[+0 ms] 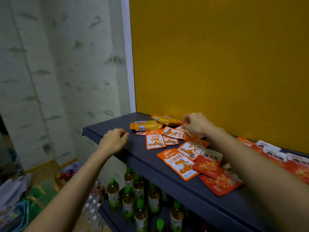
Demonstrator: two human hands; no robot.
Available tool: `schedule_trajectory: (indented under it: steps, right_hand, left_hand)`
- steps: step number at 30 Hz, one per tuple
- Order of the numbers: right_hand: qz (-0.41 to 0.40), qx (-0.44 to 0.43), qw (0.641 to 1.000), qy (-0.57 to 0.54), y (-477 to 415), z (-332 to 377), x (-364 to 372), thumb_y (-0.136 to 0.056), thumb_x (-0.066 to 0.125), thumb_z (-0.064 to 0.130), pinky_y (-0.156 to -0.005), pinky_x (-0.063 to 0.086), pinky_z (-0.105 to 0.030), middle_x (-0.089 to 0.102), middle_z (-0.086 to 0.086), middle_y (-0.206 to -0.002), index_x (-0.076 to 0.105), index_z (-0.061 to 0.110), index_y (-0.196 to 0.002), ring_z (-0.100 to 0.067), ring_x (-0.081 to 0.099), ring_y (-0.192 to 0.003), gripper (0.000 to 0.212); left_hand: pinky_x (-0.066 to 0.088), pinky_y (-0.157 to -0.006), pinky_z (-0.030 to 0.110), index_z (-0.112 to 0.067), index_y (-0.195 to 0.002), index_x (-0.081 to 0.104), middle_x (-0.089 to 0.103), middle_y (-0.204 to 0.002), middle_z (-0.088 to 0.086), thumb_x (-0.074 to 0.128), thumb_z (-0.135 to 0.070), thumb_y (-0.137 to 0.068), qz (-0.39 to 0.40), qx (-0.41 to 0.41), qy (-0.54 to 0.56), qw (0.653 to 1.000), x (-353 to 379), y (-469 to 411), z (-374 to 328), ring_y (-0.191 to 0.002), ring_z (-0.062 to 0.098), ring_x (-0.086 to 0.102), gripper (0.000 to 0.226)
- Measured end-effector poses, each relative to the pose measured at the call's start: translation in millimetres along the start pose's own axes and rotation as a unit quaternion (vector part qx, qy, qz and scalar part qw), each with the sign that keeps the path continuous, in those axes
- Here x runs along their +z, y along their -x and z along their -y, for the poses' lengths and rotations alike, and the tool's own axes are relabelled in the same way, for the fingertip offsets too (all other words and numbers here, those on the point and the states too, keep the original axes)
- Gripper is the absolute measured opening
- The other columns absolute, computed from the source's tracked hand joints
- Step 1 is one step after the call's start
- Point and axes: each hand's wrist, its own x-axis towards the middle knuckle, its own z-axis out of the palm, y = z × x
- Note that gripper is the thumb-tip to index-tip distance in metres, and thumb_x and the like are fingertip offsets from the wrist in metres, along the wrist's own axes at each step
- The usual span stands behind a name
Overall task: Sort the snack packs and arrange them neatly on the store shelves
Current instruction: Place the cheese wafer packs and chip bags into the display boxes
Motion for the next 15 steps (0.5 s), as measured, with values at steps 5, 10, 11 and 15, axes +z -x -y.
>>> schedule_trajectory:
  steps: [5, 10, 11, 15]
  right_hand:
    - [0.002, 0.031, 0.999, 0.013, -33, 0, 8, -0.088, 0.059, 0.036, -0.092, 0.049, -0.040, 0.063, -0.009, -0.120, 0.064, 0.018, -0.112, -0.028, 0.057, -0.111, 0.030]
    - [0.008, 0.080, 0.997, 0.012, -59, 1, 15, -0.090, 0.055, 0.036, -0.084, 0.046, -0.034, 0.065, -0.009, -0.118, 0.068, 0.015, -0.109, -0.028, 0.058, -0.109, 0.031]
    - [0.010, 0.091, 0.996, 0.010, -63, 2, 16, -0.091, 0.054, 0.037, -0.084, 0.046, -0.034, 0.065, -0.009, -0.119, 0.067, 0.014, -0.110, -0.028, 0.058, -0.109, 0.033]
    - [0.020, 0.149, 0.989, 0.010, -82, 13, 26, -0.093, 0.050, 0.040, -0.086, 0.045, -0.035, 0.064, -0.014, -0.120, 0.067, 0.008, -0.111, -0.031, 0.056, -0.112, 0.040]
  left_hand:
    - [0.039, -0.069, 0.032, -0.015, -0.072, 0.055, 0.057, -0.078, 0.005, 0.038, -0.033, -0.098, 0.028, -0.035, 0.035, 0.998, 26, -57, 26, -0.079, 0.022, 0.056, 0.036]
    - [0.040, -0.068, 0.032, -0.005, -0.084, 0.062, 0.061, -0.082, 0.010, 0.037, -0.048, -0.095, 0.086, -0.043, 0.098, 0.991, 46, -110, 32, -0.074, 0.019, 0.054, 0.051]
    - [0.043, -0.073, 0.033, -0.003, -0.087, 0.065, 0.064, -0.088, 0.012, 0.038, -0.054, -0.093, 0.095, -0.044, 0.110, 0.988, 50, -121, 34, -0.081, 0.022, 0.056, 0.057]
    - [0.047, -0.095, 0.044, -0.005, -0.107, 0.064, 0.061, -0.116, 0.015, 0.048, -0.082, -0.063, 0.141, -0.056, 0.107, 0.983, 61, -157, 42, -0.109, 0.030, 0.055, 0.090]
